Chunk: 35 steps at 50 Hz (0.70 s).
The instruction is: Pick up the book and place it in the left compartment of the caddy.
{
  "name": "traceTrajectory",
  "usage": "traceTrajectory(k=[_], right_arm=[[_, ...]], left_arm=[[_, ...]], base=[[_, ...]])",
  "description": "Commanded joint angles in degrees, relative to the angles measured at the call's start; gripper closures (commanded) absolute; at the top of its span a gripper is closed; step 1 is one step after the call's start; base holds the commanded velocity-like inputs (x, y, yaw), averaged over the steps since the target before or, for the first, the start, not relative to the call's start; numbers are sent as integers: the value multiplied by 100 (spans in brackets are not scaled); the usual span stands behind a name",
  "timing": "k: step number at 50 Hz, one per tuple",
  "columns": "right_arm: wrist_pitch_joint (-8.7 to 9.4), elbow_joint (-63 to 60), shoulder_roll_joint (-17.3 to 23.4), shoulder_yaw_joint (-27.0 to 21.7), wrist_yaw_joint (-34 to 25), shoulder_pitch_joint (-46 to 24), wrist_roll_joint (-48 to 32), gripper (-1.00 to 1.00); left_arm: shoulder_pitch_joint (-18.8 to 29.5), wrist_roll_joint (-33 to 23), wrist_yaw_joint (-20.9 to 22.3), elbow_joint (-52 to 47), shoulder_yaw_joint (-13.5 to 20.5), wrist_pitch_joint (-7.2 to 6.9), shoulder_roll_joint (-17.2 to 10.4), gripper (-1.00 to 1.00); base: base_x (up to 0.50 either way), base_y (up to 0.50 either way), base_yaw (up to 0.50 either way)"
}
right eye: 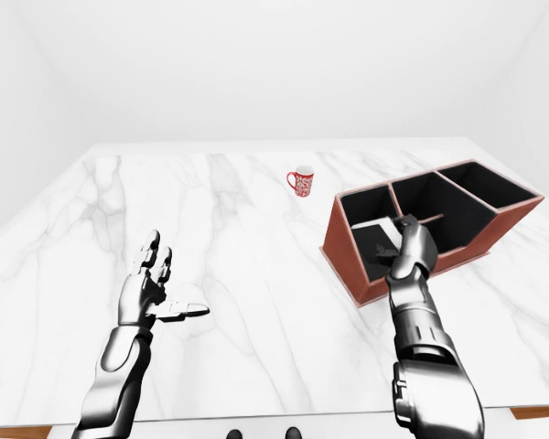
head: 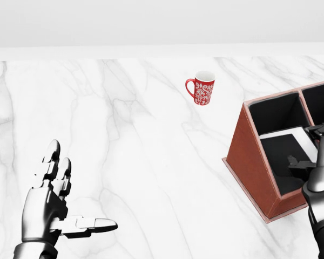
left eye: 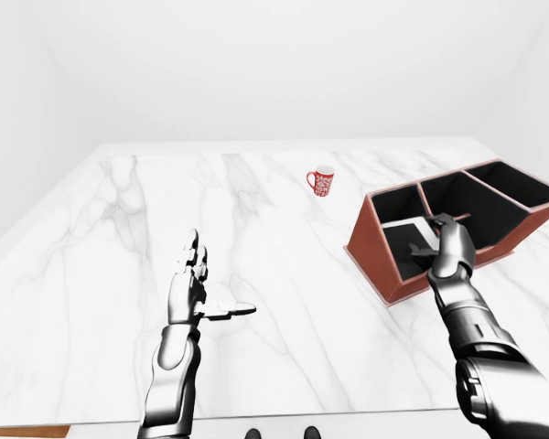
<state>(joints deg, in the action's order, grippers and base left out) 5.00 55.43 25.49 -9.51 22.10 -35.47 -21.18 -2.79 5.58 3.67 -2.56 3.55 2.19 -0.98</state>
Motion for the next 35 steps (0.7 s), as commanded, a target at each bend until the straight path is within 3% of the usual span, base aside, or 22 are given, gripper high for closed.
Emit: traceTrajectory(k=[1,2,3,15,22,31,33,35], right_arm=[[0,-285,10,6,-5,-83,-215,-42],[0,-310,8,8,-23,-75,-226,-65],[0,-301,5,7,-32,-77,-237,-100],[0,-540,-46,-11,-173,19,-319,-100],[0,-1345,-171,-20,-418,385,-427,-100],[0,-3894,-503,29,-1628,1144,-972,-100],[0,-5427,-754,-81,-2094,1503,-992,-100],[0,-6135,-963,-234,-2214,1657,-933,-100]], left_arm=[[-5,0,4,-2,2,-2,-1,-100],[-6,1,6,3,3,4,-1,-100],[-5,1,6,4,3,3,-1,-100],[-31,0,1,-115,-1,-81,2,-100],[-42,-3,0,-162,-4,-115,5,-100],[-57,-2,3,-216,-7,-148,8,-100],[-53,18,20,-220,-2,-173,4,-100],[-33,37,48,-211,-3,-231,-4,-100]], base=[[0,0,0],[0,0,0],[0,0,0],[0,0,0],[0,0,0],[0,0,0],[0,0,0],[0,0,0]])
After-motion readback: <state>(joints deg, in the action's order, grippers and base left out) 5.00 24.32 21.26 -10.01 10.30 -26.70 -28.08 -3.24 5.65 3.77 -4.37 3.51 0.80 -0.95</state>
